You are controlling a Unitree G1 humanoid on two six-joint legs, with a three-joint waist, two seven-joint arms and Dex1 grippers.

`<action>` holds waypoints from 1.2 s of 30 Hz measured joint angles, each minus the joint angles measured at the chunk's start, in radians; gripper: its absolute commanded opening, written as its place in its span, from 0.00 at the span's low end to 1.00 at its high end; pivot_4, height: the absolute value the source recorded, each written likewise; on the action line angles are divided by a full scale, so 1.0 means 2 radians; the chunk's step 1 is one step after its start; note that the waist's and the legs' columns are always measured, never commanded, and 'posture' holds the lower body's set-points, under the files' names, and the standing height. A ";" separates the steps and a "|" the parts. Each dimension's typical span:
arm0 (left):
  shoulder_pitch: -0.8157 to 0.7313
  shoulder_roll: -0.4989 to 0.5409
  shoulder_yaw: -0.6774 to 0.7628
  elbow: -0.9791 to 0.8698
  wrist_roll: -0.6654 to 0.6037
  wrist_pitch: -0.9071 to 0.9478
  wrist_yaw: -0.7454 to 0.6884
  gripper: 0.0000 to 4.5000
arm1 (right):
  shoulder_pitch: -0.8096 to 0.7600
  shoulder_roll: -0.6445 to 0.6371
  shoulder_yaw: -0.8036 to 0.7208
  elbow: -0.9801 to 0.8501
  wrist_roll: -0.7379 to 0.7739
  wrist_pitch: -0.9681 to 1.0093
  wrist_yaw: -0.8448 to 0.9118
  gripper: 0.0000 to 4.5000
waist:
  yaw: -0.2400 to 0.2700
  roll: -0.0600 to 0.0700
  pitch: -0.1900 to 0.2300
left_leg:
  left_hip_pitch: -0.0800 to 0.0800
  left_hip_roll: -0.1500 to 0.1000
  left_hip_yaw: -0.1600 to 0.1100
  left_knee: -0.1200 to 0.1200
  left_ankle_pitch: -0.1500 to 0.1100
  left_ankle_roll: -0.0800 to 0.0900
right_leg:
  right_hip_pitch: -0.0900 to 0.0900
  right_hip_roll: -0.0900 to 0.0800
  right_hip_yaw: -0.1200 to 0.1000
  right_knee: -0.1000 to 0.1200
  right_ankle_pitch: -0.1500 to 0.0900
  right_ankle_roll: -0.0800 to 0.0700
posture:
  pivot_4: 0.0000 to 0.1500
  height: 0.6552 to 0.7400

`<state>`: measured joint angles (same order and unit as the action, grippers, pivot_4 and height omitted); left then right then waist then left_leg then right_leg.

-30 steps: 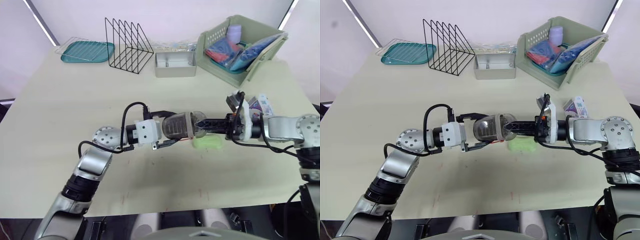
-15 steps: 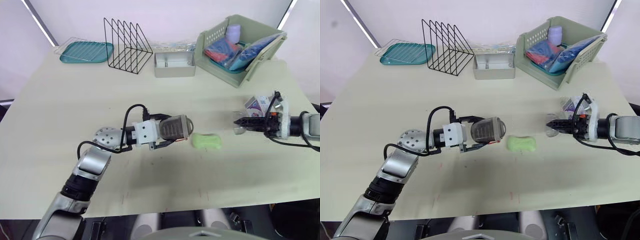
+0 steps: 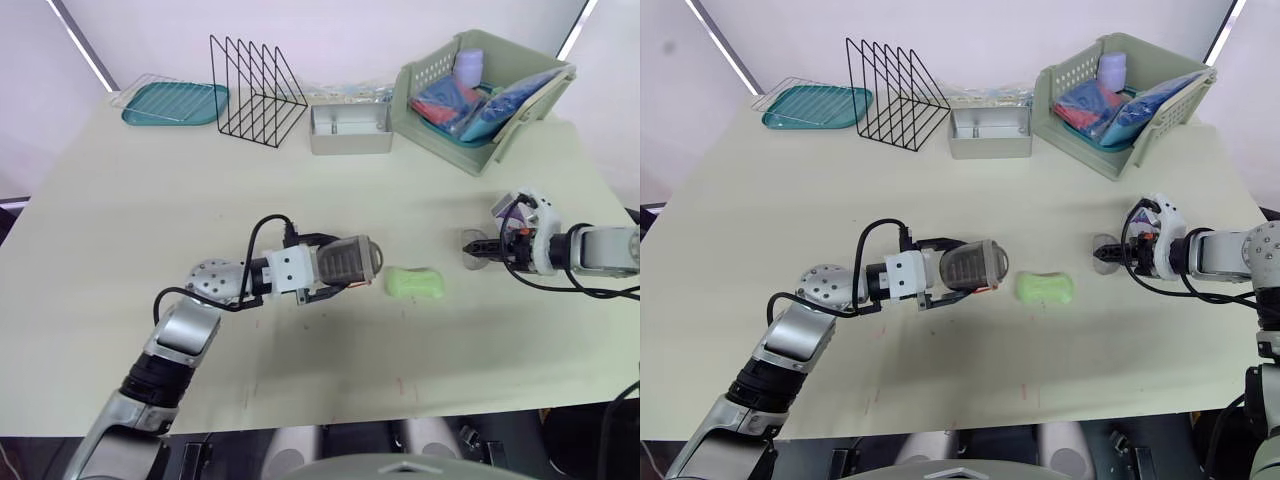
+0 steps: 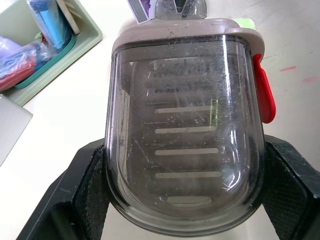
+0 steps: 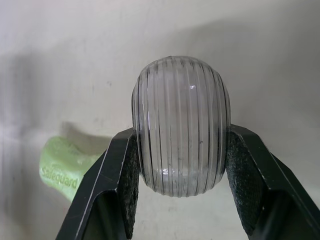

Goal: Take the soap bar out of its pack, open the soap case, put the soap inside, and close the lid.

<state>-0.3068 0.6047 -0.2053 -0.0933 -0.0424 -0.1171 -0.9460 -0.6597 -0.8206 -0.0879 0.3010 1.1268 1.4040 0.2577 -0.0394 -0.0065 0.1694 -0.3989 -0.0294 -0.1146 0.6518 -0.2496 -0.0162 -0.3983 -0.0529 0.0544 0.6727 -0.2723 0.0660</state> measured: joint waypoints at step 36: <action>-0.050 0.016 -0.002 0.065 -0.002 0.016 -0.035 0.77 | 0.352 0.106 -0.031 -0.142 -0.312 -0.794 0.573 0.99 | 0.002 0.000 0.000 | 0.001 0.000 -0.001 0.000 0.000 0.000 | 0.001 0.000 -0.001 0.000 0.000 0.000 | 1.00 1.00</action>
<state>-0.4070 0.6362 -0.2086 0.0364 -0.0467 -0.0842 -1.0167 0.0453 -0.6094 -0.1491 0.0166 0.5031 -0.1841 1.4043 -0.0352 -0.0072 0.1697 -0.3960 -0.0299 -0.1157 0.6520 -0.2495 -0.0165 -0.3959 -0.0531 0.0532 0.6727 -0.2725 0.0664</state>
